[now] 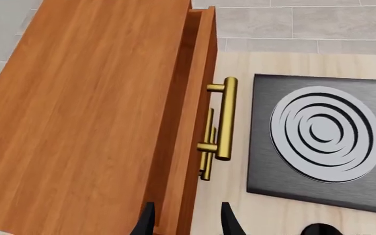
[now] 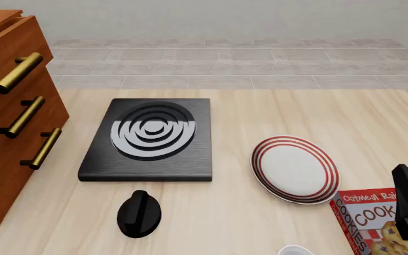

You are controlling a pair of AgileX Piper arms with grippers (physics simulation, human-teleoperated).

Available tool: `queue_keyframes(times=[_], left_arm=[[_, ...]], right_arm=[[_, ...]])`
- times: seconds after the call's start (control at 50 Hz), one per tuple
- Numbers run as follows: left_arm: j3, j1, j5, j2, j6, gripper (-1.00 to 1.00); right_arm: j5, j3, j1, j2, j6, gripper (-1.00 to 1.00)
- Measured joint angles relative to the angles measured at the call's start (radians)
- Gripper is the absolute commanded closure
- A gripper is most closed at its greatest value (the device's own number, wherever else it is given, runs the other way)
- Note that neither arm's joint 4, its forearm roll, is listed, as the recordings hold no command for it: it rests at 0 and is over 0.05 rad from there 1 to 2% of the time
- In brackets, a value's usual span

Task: Pick the akita bowl in the top layer of the wooden cabinet and place it on the plate.

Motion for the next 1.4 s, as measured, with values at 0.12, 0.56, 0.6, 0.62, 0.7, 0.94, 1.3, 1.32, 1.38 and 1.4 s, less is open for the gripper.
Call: queue_keyframes(times=[0.12, 0.56, 0.6, 0.62, 0.7, 0.94, 1.3, 1.32, 1.38, 1.4], left_arm=[[0.018, 0.001, -0.016, -0.006, -0.003, -1.0], [0.057, -0.004, -0.069, -0.031, -0.007, -1.0], [0.059, -0.008, -0.072, -0.032, -0.014, -1.0], [0.06, -0.011, -0.073, -0.033, -0.018, -1.0], [0.062, -0.022, -0.075, -0.034, -0.035, -1.0], [0.065, -0.066, -0.074, -0.04, -0.08, -1.0], [0.066, -0.137, -0.068, -0.044, -0.126, -1.0], [0.066, -0.14, -0.067, -0.044, -0.128, -1.0], [0.065, -0.151, -0.067, -0.042, -0.131, -1.0], [0.065, -0.155, -0.067, -0.042, -0.132, -1.0]], right_arm=[[0.0, 0.0, 0.0, 0.0, 0.001, -1.0], [0.001, 0.0, -0.001, 0.0, 0.002, -1.0], [0.001, 0.0, -0.001, 0.0, 0.002, -1.0], [0.001, 0.0, -0.001, 0.0, 0.002, -1.0], [0.001, 0.0, -0.001, 0.0, 0.003, -1.0], [0.003, -0.001, -0.003, 0.0, 0.005, -1.0], [0.003, -0.002, -0.005, 0.0, 0.007, -1.0], [0.003, -0.002, -0.005, 0.0, 0.008, -1.0], [0.003, -0.002, -0.006, 0.0, 0.008, -1.0], [0.003, -0.002, -0.006, 0.0, 0.009, -1.0]])
